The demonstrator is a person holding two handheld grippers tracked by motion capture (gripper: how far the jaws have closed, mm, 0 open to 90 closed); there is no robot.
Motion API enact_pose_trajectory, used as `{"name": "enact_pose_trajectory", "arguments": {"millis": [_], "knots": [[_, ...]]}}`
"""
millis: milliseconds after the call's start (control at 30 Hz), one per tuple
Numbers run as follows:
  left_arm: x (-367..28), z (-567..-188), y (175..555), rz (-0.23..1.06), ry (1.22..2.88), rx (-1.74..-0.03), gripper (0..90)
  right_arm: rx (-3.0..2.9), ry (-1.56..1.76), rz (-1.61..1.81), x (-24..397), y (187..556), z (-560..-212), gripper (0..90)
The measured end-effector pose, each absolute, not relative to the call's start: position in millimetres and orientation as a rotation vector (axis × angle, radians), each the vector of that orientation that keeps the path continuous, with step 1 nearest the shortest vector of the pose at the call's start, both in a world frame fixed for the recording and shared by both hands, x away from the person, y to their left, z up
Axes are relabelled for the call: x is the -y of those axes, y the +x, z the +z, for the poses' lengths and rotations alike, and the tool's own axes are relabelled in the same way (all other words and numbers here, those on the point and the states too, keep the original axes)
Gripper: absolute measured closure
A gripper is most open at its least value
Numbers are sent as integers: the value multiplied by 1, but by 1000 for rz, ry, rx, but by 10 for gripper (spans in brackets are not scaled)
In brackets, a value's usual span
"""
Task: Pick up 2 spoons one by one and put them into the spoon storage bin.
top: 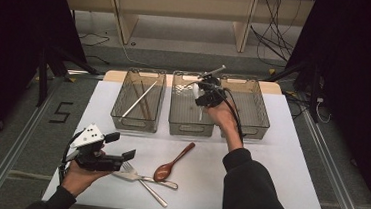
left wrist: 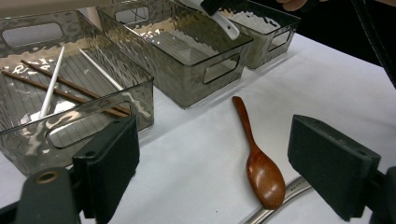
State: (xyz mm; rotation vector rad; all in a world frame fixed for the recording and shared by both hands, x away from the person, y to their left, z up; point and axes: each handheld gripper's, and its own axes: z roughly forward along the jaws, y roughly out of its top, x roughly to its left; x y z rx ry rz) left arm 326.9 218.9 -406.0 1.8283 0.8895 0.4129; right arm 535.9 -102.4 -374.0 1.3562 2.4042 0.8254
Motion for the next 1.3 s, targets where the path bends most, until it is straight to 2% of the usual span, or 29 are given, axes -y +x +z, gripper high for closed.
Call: {"name": "enact_pose_trajectory", "arguments": {"millis": [167, 233, 267, 500, 633, 800, 967, 1300], "knots": [[-218, -406, 327, 412, 1831, -889, 164, -2418, 1368, 797, 100, 540, -379, 838], [-218, -406, 327, 413, 1833, -888, 164, -2418, 1379, 830, 100, 541, -380, 715], [-219, -406, 327, 413, 1831, -889, 164, -2430, 1376, 854, 100, 540, -379, 686], [-219, -405, 326, 418, 1830, -891, 164, -2484, 1272, 961, 102, 523, -368, 519], [-219, -406, 327, 418, 1833, -893, 164, -2521, 1185, 1019, 103, 502, -363, 455], [-217, -406, 326, 424, 1832, -897, 163, -2564, 1114, 1017, 106, 478, -370, 407], [-218, -406, 327, 423, 1824, -903, 162, -2574, 1106, 1025, 113, 459, -383, 401], [-218, -406, 326, 422, 1826, -898, 162, -2600, 1071, 1026, 107, 439, -402, 371]]}}
